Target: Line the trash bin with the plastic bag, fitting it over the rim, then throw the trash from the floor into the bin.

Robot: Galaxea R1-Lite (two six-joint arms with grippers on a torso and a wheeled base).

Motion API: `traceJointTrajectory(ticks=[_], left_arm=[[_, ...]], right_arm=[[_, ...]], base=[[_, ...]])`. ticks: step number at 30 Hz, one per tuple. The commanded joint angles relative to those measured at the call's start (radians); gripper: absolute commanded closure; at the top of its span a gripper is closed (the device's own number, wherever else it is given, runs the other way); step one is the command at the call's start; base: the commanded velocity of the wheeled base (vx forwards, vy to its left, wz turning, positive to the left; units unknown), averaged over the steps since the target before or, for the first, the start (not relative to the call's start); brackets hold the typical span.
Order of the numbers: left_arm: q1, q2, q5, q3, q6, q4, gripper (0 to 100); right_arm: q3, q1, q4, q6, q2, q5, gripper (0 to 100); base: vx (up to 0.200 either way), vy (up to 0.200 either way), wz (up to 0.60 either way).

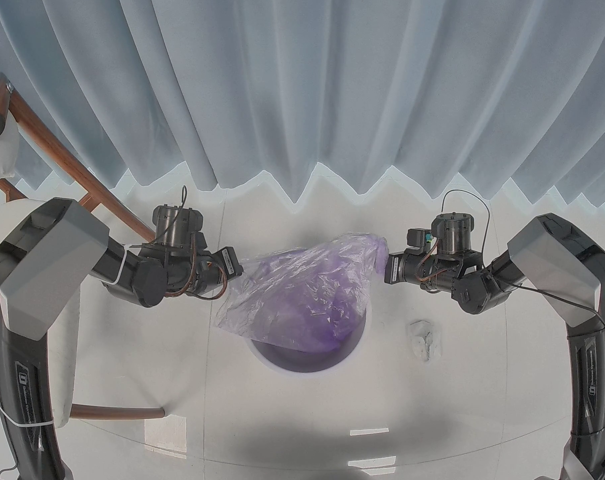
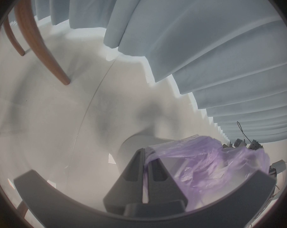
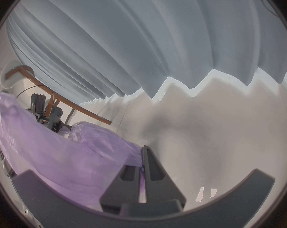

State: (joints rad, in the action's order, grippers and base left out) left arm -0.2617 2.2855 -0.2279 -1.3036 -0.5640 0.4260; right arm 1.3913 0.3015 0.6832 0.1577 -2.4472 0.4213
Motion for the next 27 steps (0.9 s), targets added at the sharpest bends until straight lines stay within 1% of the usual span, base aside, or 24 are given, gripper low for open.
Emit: traceJointTrajectory(ticks=[1,5,6,10,12,14,17,20,24,27], left_arm=[[0.002,0.008,0.016,0.038,-0.002,0.000,100],[0.007,0.006,0.022,0.047,-0.004,0.000,100],[0.012,-0.001,0.022,0.064,-0.025,0.002,100],[0.002,-0.029,0.022,0.078,-0.066,0.036,100],[0.002,-0.035,0.022,0.087,-0.068,0.050,100],[0.002,-0.047,0.022,0.090,-0.069,0.057,100],[-0.001,-0.066,0.022,0.112,-0.068,0.057,100],[-0.004,-0.097,0.025,0.150,-0.068,0.057,100],[-0.010,-0.138,0.056,0.205,-0.068,0.059,100],[-0.011,-0.169,0.067,0.247,-0.068,0.060,100]], right_arm=[[0.006,-0.002,0.002,-0.001,-0.024,-0.001,100],[0.011,-0.002,0.001,-0.003,-0.026,-0.002,100],[0.009,-0.002,-0.007,-0.003,-0.019,-0.002,0],[0.005,-0.033,0.015,0.010,0.017,-0.006,0],[0.002,-0.056,0.015,0.042,0.048,-0.006,0],[-0.008,-0.079,0.009,0.099,0.083,-0.006,0],[-0.041,-0.107,-0.024,0.209,0.155,-0.002,0],[-0.078,-0.108,-0.111,0.296,0.240,0.001,0],[-0.109,-0.094,-0.209,0.349,0.324,0.001,0],[-0.123,-0.047,-0.252,0.379,0.373,0.001,0]], base=[[0.000,0.000,0.00],[0.000,0.000,0.00],[0.000,0.000,0.00],[0.000,0.000,0.00],[0.000,0.000,0.00],[0.000,0.000,0.00],[0.000,0.000,0.00],[0.000,0.000,0.00],[0.000,0.000,0.00],[0.000,0.000,0.00]])
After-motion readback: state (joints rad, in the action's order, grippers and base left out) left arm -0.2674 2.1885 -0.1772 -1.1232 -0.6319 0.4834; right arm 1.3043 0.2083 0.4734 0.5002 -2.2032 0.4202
